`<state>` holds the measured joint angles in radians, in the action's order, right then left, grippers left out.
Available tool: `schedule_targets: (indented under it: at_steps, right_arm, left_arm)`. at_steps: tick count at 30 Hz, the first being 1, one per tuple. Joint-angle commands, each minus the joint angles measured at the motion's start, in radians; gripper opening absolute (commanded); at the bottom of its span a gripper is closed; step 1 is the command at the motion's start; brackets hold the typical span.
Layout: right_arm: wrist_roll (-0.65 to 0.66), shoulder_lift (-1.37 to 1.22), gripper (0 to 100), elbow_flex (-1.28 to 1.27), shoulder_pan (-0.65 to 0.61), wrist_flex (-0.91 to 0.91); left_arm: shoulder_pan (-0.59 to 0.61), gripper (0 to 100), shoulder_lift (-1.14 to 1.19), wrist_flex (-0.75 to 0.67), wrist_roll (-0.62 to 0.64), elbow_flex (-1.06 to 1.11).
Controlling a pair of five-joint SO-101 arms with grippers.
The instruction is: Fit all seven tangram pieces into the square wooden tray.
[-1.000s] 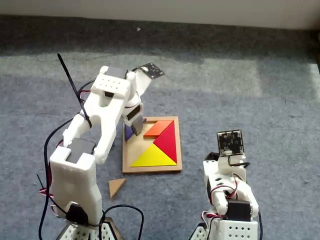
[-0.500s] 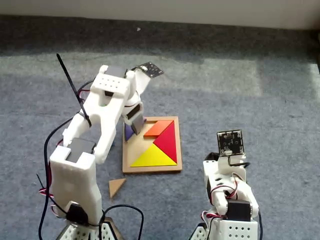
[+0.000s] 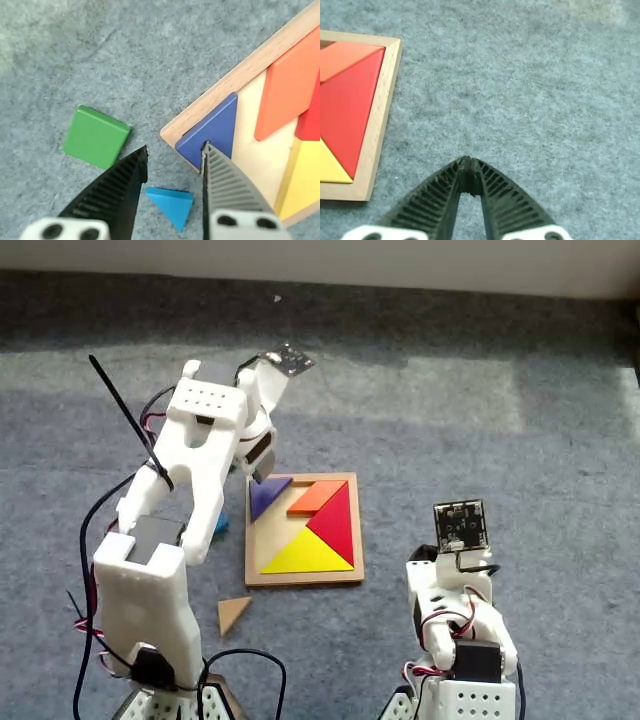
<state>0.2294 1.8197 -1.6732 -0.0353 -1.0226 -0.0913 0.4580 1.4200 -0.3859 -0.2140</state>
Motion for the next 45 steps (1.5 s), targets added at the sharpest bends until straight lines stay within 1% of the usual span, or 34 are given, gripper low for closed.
schedule_targets:
  at_steps: [1,10,14,16,23,26,29,38,41,45]
  right_arm:
    - [0.011,0.013,1.3,-0.131,0.012,0.024]
    - [0.011,0.013,1.3,-0.131,0.012,0.025]
    - [0.011,0.013,1.3,-0.131,0.012,0.025]
    - [0.011,0.013,1.3,-0.131,0.012,0.025]
    - [0.011,0.013,1.3,-0.131,0.012,0.025]
    - [0.011,0.013,1.3,-0.131,0.012,0.025]
    - [0.011,0.013,1.3,-0.131,0.012,0.025]
    - [0.011,0.013,1.3,-0.131,0.012,0.025]
    - [0.011,0.013,1.3,-0.131,0.012,0.025]
    - [0.011,0.013,1.3,-0.131,0.012,0.025]
  left_arm:
    - [-0.018,18,0.013,-0.049,0.003,0.048]
    - [-0.122,18,0.054,-0.052,0.011,0.071]
    - [-0.136,18,0.053,-0.052,0.054,0.064]
    - [-0.130,18,0.050,-0.061,0.052,0.064]
    - [-0.050,18,0.050,-0.117,0.052,0.064]
    - [-0.033,18,0.053,-0.121,0.043,0.064]
    - [-0.016,18,0.054,-0.117,0.003,0.068]
    - [0.082,18,0.048,-0.115,-0.005,0.065]
    - [0.088,18,0.047,-0.115,-0.005,0.065]
    - [0.062,18,0.031,-0.089,0.000,0.050]
